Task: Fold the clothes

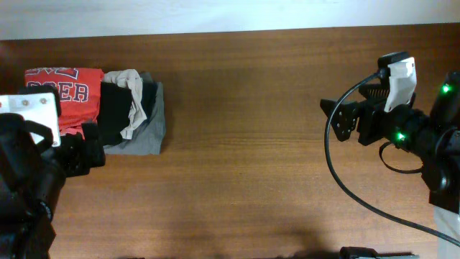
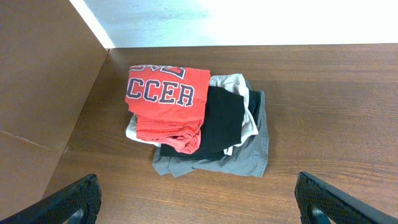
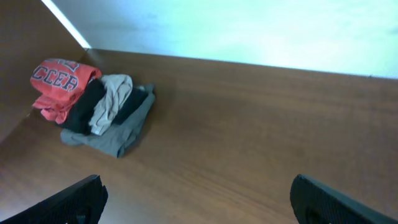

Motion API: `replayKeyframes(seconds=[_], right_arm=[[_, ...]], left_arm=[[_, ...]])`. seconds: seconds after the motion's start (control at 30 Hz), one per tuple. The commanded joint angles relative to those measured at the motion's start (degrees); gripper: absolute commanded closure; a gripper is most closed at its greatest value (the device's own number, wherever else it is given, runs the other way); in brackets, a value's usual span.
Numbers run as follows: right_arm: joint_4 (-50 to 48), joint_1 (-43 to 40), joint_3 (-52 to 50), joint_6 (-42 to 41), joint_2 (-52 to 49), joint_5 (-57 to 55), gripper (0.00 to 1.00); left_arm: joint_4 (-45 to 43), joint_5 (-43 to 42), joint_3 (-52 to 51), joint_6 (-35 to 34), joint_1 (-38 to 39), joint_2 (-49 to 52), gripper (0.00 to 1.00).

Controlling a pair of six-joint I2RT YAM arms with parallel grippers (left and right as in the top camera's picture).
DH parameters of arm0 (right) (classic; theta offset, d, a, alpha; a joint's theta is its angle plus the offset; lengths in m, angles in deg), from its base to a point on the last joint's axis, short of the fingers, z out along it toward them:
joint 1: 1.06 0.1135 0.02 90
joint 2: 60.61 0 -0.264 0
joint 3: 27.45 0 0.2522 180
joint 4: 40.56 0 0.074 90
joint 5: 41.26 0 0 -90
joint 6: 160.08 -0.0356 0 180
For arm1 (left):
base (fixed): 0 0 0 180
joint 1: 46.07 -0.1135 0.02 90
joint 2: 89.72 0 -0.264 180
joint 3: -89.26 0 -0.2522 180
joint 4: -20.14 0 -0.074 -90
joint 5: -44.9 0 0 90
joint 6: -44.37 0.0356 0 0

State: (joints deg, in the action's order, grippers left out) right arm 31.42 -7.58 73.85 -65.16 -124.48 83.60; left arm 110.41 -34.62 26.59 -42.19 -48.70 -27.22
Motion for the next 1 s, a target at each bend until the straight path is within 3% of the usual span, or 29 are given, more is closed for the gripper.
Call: replayKeyframes(seconds=[0.0,0.13,0.27,0.4,0.63,0.77,0.97], right_arm=[[1.51,-0.26,0.85,0.59,0.15,2.82,0.01],[4.00,-0.26,0.85,0.72,0.15,11.52,0.01],[4.57,-0.31,0.87,5.14,0.46,3.87,0.01],[5.86,-0.31,0.87,16.76,3.39,-0.66,0.01],[6.45,-0.33,-1.53,17.77,13.29,-14.75,0.01],[-1.84,-0.31,-12.33,17.75,21.90,-19.08,0.01],[-21.07,-0.31,-43.87,17.09,41.62,-19.04,0.01]], left_arm=[[0.90,-0.76,0.31,0.07,-0.02,-0.28,0.01],[3.08,-0.76,0.31,0.07,-0.02,-0.24,0.01],[6.14,-0.76,0.31,0.07,-0.02,-0.24,0.01],[9.79,-0.79,0.31,0.07,-0.02,-0.22,0.01],[14.12,-0.76,0.31,0.07,-0.02,-0.24,0.01],[15.37,-0.79,0.31,0.07,-0.02,-0.24,0.01],[16.17,-0.79,0.31,0.07,-0.02,-0.24,0.01]])
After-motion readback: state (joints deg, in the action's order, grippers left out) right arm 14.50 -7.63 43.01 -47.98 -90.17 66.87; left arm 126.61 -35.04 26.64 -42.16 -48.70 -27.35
